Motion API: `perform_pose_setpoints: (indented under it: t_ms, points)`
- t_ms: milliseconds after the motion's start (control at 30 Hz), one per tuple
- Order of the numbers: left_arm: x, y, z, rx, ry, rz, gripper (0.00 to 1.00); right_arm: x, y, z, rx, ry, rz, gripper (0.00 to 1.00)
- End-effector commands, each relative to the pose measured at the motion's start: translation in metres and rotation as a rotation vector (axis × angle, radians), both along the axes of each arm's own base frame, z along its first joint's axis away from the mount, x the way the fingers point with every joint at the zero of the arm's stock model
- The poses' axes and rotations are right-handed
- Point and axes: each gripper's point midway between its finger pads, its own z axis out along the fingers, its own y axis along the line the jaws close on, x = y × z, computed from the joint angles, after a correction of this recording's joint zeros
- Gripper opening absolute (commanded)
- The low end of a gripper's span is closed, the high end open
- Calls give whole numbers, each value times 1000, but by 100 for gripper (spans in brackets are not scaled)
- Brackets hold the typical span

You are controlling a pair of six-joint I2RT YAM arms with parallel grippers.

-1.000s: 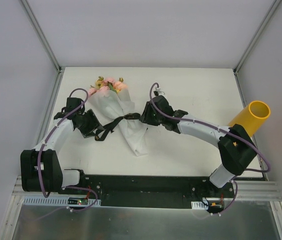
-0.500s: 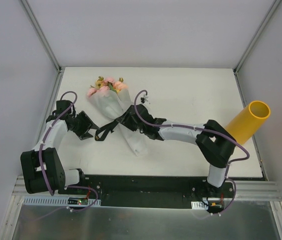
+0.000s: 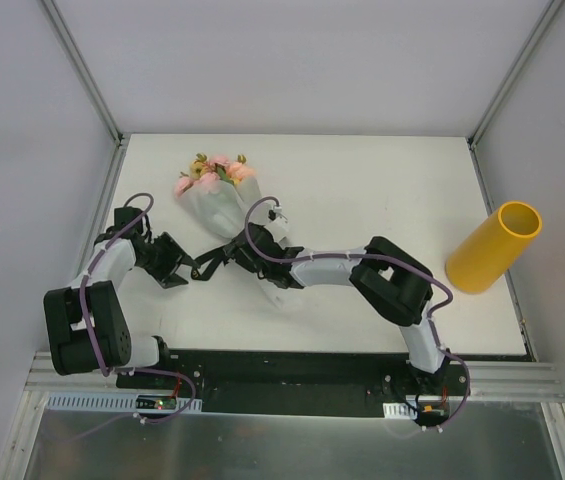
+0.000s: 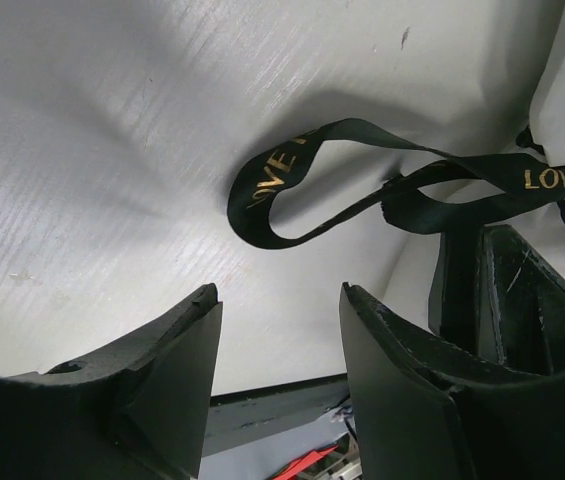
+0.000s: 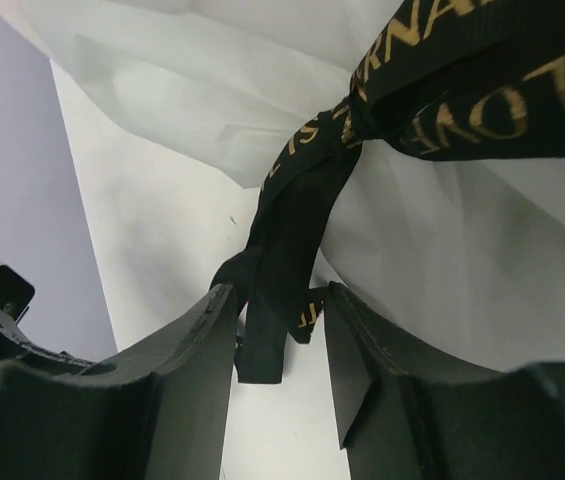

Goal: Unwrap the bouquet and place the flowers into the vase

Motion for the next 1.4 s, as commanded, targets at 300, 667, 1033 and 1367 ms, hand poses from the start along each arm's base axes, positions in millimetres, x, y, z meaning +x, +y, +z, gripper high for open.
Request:
perform_pose_setpoints:
  t_ms: [300,667,1033,1367]
  points:
    - [-4,-3,-6,-41,56,6,51,21,24,6,68,-54,-37,29]
    - [8,-10,14,-82,-55,-58,54,14,7,48,37,-133,7,0]
    - [15,-29,41,-179,-314,-56,64,-14,18,104,199,-114,147,0]
    - [2,-44,24,-252,-315,-51,67,-19,24,135,279,-121,167,0]
